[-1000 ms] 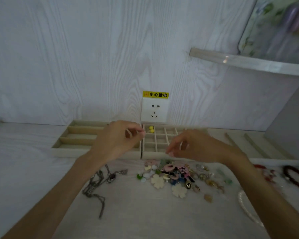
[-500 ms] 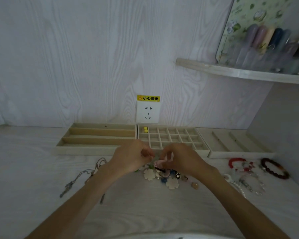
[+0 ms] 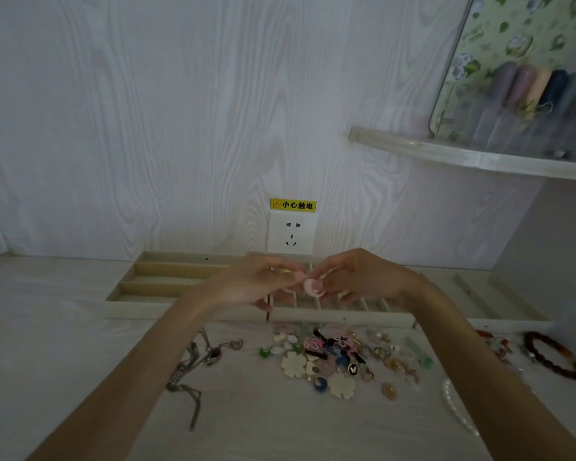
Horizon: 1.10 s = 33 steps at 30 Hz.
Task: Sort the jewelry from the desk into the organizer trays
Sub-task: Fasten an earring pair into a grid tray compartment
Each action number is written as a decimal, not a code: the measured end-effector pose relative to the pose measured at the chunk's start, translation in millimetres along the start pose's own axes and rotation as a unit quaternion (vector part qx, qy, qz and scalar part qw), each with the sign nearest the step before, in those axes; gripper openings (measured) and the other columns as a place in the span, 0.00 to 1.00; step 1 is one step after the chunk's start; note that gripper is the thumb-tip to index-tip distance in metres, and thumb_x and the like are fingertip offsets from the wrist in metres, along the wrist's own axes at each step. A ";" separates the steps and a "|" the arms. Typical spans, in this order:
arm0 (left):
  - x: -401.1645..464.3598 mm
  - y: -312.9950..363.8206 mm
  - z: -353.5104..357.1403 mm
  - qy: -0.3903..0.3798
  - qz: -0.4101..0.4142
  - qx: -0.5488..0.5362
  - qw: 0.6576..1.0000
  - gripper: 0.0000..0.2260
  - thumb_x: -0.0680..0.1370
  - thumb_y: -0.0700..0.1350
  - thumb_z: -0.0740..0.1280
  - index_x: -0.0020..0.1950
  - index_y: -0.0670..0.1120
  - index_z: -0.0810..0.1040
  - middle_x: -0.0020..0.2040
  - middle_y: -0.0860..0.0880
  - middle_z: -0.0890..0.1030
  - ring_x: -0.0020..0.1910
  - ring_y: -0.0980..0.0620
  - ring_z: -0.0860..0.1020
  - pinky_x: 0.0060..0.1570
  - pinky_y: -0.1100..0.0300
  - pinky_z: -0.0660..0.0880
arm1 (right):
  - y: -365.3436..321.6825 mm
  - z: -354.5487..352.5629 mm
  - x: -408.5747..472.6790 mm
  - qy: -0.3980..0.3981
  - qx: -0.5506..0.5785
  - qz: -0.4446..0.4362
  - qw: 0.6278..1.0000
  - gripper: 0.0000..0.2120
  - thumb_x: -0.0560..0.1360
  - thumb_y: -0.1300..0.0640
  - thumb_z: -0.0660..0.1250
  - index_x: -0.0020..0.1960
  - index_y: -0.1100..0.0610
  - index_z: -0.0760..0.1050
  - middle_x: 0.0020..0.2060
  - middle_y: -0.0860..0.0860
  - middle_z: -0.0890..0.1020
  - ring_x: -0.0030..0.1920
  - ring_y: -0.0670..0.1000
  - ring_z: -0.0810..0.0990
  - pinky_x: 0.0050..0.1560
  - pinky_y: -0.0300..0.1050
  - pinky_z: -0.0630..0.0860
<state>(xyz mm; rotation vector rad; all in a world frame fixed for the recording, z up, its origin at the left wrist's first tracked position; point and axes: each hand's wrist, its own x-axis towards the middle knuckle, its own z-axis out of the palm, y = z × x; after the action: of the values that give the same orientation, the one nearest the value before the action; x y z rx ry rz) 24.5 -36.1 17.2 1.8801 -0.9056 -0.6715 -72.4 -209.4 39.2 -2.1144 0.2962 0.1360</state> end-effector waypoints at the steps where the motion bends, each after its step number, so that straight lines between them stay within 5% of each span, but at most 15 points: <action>1: 4.5 1.5 -2.1 0.010 0.003 0.001 1.000 0.08 0.77 0.50 0.67 0.55 0.54 0.80 0.46 0.55 0.84 0.42 0.62 0.83 0.35 0.68 0.75 | -0.8 -0.8 5.8 0.002 0.004 0.001 1.000 0.04 0.73 0.58 0.70 0.47 0.53 0.80 0.39 0.49 0.84 0.37 0.42 0.83 0.36 0.32 0.77; 11: 57.6 2.9 -33.3 0.068 -0.004 0.063 0.996 0.07 0.74 0.44 0.70 0.52 0.48 0.82 0.38 0.48 0.83 0.32 0.63 0.78 0.25 0.73 0.69 | 2.0 -15.3 56.7 0.021 0.094 -0.005 0.995 0.14 0.70 0.65 0.72 0.56 0.58 0.80 0.49 0.54 0.84 0.49 0.47 0.83 0.45 0.32 0.78; 18: 73.3 -6.4 -38.9 0.022 0.003 0.083 0.996 0.10 0.78 0.44 0.66 0.59 0.51 0.80 0.37 0.55 0.78 0.34 0.62 0.75 0.27 0.72 0.69 | 12.0 -16.1 73.6 -0.007 0.053 0.015 0.998 0.13 0.69 0.62 0.73 0.53 0.57 0.81 0.45 0.54 0.85 0.43 0.46 0.84 0.45 0.35 0.79; 24: 75.5 -9.5 -41.2 0.013 -0.008 0.044 0.999 0.07 0.77 0.48 0.67 0.54 0.54 0.81 0.42 0.57 0.82 0.40 0.65 0.78 0.30 0.71 0.71 | 18.0 -23.6 72.6 -0.017 0.167 0.011 0.986 0.12 0.67 0.68 0.72 0.49 0.61 0.78 0.45 0.55 0.85 0.47 0.49 0.84 0.49 0.39 0.80; 33: 72.1 -0.1 -32.1 0.020 0.008 0.066 0.998 0.07 0.76 0.46 0.69 0.53 0.50 0.80 0.44 0.51 0.83 0.41 0.61 0.79 0.28 0.71 0.71 | 17.4 -19.2 71.0 0.007 0.113 0.030 0.993 0.17 0.69 0.54 0.73 0.55 0.59 0.78 0.48 0.55 0.85 0.49 0.51 0.84 0.52 0.43 0.80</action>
<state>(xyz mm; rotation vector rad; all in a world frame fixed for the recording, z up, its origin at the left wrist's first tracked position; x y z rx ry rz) 90.6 -78.5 25.2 1.9942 -0.9592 -0.5749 -8.9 -245.6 20.0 -1.8843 0.3665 0.1179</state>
